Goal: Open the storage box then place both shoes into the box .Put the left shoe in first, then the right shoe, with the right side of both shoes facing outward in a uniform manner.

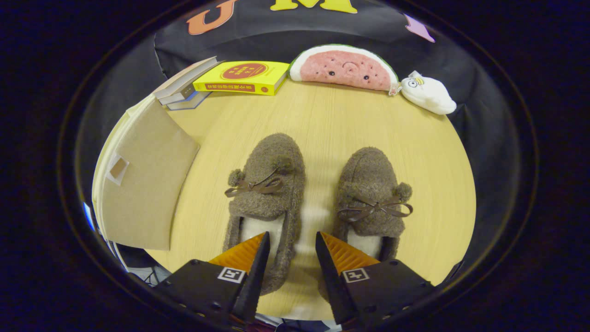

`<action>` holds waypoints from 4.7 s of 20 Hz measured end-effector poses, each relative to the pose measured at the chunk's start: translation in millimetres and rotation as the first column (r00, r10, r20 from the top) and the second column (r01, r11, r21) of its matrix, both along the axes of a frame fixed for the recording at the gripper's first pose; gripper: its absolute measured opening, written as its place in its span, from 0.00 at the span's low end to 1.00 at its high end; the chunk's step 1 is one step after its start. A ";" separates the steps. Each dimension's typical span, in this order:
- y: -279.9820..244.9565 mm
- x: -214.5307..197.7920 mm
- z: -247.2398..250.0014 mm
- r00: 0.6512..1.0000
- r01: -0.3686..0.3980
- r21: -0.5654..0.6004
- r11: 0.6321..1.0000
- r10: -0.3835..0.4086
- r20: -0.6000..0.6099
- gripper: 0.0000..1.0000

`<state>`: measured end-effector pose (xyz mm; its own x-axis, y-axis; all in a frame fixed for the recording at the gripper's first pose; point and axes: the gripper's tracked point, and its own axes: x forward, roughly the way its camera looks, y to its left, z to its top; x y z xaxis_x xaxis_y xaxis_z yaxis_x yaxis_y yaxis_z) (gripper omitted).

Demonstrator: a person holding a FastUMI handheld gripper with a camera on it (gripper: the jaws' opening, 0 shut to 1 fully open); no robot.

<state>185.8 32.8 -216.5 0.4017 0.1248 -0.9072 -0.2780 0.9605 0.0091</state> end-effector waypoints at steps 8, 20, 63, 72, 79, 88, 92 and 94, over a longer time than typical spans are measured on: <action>10.6 3.8 -10.6 0.998 0.015 0.068 0.998 -0.012 -0.054 0.02; 31.6 -18.1 62.5 0.987 0.157 0.281 0.947 -0.155 -0.027 0.00; 353.2 -66.1 57.1 0.994 0.110 0.397 0.911 -0.090 -0.069 0.07; 310.6 -73.4 107.1 0.996 0.024 0.408 0.913 -0.055 0.065 0.60; 231.5 -80.6 146.7 0.976 -0.088 0.334 0.938 0.015 0.217 0.87; 67.2 -50.4 141.2 0.957 0.047 0.215 0.975 -0.106 0.270 0.96; -11.6 -30.3 110.8 0.958 0.152 0.147 0.977 -0.182 0.220 0.96; -49.8 -23.2 97.3 0.955 0.204 0.106 0.973 -0.222 0.197 0.96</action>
